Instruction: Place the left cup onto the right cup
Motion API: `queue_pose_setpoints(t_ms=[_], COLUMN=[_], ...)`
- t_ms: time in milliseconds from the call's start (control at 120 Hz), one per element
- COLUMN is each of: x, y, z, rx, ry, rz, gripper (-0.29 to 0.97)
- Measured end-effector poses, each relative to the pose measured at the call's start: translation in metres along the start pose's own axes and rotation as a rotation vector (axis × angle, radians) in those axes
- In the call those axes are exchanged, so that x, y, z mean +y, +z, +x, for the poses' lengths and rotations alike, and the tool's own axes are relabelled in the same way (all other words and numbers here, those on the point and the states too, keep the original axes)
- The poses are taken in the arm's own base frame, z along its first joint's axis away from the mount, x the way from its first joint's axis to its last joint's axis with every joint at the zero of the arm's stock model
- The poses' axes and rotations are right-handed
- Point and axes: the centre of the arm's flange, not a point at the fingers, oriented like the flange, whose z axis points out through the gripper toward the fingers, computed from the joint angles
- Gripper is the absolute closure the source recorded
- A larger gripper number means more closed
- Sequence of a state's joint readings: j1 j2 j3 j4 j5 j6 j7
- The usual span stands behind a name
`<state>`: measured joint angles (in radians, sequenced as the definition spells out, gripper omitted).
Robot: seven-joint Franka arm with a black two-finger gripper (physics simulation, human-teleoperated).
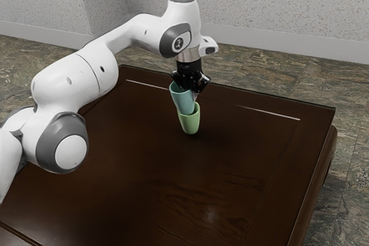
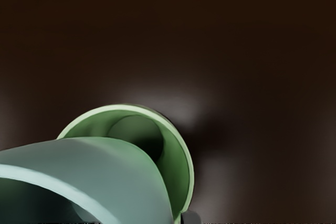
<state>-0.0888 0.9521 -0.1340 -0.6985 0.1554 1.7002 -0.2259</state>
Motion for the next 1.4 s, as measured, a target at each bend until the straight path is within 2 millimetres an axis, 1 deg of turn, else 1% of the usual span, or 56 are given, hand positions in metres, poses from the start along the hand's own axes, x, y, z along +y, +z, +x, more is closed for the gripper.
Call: queue_pose_setpoints(t_ms=[50, 117, 242, 392, 517, 600, 650, 733, 875, 950, 1050, 1158, 1200, 1292, 1333, 1400], x=[-0.004, -0.005, -0.006, -0.005, -0.005, -0.001, 0.001, 0.001, -0.005, -0.007, -0.014, -0.019, -0.022, -0.032, -0.038, -0.049], y=[0.006, 0.009, 0.010, 0.011, 0.012, 0.008, -0.001, -0.027, -0.086, -0.109, -0.140, -0.167, -0.173, -0.176, -0.175, -0.175], z=[0.000, 0.000, 0.000, -0.001, -0.001, -0.005, -0.008, -0.017, -0.046, -0.061, -0.086, -0.128, -0.143, -0.168, -0.173, -0.176], rx=[-0.014, -0.021, -0.025, -0.027, -0.029, -0.035, -0.034, -0.025, -0.005, 0.002, 0.006, -0.006, -0.013, -0.038, -0.048, -0.059], ry=[-0.007, -0.011, -0.015, -0.015, -0.014, -0.007, -0.002, 0.004, 0.002, 0.002, -0.001, 0.013, 0.018, 0.029, 0.030, 0.032], rz=[-0.012, -0.021, -0.029, -0.031, -0.031, -0.024, -0.020, -0.013, 0.003, 0.010, 0.016, 0.033, 0.040, 0.048, 0.039, 0.021], gripper=[0.50, 0.37, 0.20, 0.10, 0.06, 0.04, 0.03, 0.02, 0.01, 0.01, 0.00, 0.00, 0.00, 0.00, 0.00, 0.00])
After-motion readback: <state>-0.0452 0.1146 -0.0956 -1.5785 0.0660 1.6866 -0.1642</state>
